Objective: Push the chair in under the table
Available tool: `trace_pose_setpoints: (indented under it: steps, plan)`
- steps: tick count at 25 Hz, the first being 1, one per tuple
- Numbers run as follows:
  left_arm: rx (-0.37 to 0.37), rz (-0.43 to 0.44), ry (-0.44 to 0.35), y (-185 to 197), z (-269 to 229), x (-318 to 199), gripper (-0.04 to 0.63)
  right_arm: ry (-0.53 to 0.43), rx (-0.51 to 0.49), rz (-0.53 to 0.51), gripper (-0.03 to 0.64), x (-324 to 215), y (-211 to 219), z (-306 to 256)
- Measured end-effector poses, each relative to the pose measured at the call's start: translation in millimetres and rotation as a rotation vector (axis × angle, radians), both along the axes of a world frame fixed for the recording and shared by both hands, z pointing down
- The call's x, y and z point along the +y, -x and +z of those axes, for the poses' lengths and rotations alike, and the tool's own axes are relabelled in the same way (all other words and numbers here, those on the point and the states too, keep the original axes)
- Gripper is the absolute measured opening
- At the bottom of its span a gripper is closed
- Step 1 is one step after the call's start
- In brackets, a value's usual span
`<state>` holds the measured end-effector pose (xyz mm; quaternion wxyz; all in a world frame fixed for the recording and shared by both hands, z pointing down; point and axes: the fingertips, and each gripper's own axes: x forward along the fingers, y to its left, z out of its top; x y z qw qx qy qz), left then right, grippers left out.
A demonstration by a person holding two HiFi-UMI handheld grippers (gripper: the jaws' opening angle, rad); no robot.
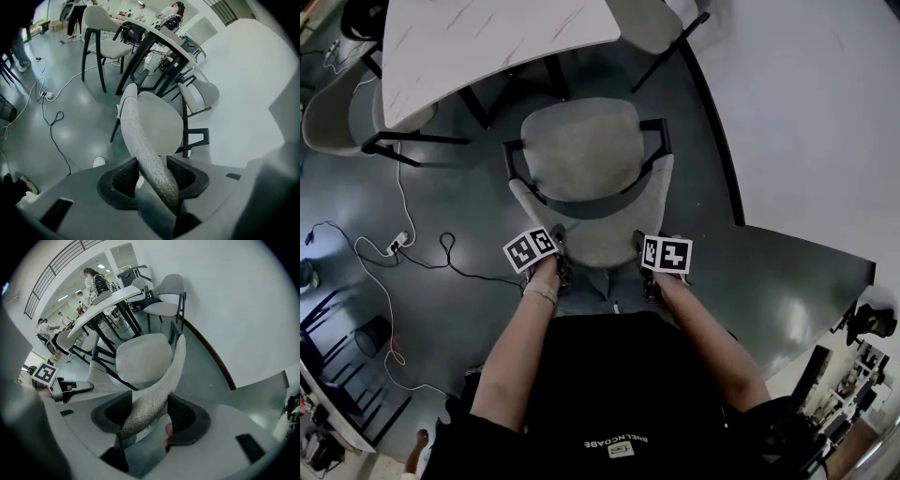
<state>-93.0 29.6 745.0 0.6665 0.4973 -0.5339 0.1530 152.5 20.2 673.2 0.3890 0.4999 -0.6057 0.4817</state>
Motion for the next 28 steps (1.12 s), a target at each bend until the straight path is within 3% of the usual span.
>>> trace_pose_setpoints:
  steps: [14, 28]
  plan:
    - [0.012, -0.008, -0.011, 85.1, -1.8, -16.5, 0.192, -0.039, -0.001, 0.027, 0.239, -20.7, 84.6, -2.6]
    - [0.021, 0.005, -0.008, 97.1, -1.6, -21.5, 0.192, -0.028, 0.028, 0.005, 0.239, -28.7, 98.3, -2.9]
